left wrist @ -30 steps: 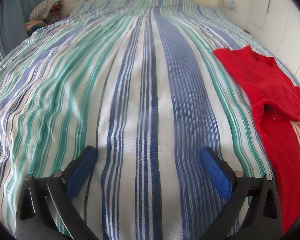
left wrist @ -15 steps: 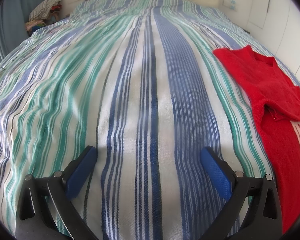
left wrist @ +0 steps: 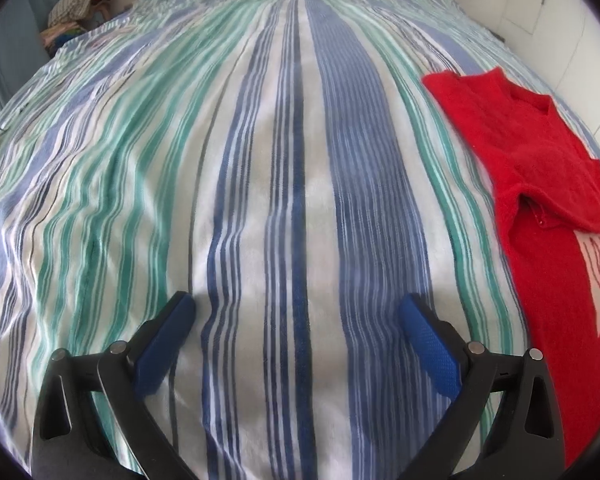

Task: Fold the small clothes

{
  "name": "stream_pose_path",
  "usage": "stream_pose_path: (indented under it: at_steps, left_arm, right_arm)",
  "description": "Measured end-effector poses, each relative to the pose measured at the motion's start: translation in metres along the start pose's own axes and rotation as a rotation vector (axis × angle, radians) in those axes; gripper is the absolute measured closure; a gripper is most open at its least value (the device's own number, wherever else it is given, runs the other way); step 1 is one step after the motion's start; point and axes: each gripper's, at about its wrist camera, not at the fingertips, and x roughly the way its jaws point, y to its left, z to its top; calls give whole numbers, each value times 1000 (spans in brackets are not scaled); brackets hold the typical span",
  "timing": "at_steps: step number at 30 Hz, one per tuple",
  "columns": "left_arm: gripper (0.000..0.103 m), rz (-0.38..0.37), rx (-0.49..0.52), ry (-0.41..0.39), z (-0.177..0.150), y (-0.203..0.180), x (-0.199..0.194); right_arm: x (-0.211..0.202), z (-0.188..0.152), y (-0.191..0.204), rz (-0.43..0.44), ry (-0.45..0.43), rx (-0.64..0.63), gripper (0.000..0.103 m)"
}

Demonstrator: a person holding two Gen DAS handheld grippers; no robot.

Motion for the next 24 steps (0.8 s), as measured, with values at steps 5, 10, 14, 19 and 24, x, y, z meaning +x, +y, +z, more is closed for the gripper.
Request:
stream_pose_path:
  at_steps: [5,10,14,19,24]
  left_arm:
    - [9,-332,-9,24,-78,-19,-90]
    - [9,-415,110,119,-146,-77,-118]
    - [17,-380,148,176,-163,-103,-105]
    - [26,-422,115,204,-168,-109,-102]
    - [80,-434,122,286,-168,-120,-89]
  right_arm:
    - [-62,-21,3,162,88,-6,1]
    - [-73,-71,39,388,250,78,2]
    - [-52,-90,61,356,334,42,10]
    - [-37,-95,63,383,388,65,15]
    - [-21,-101,71,407,451,71,55]
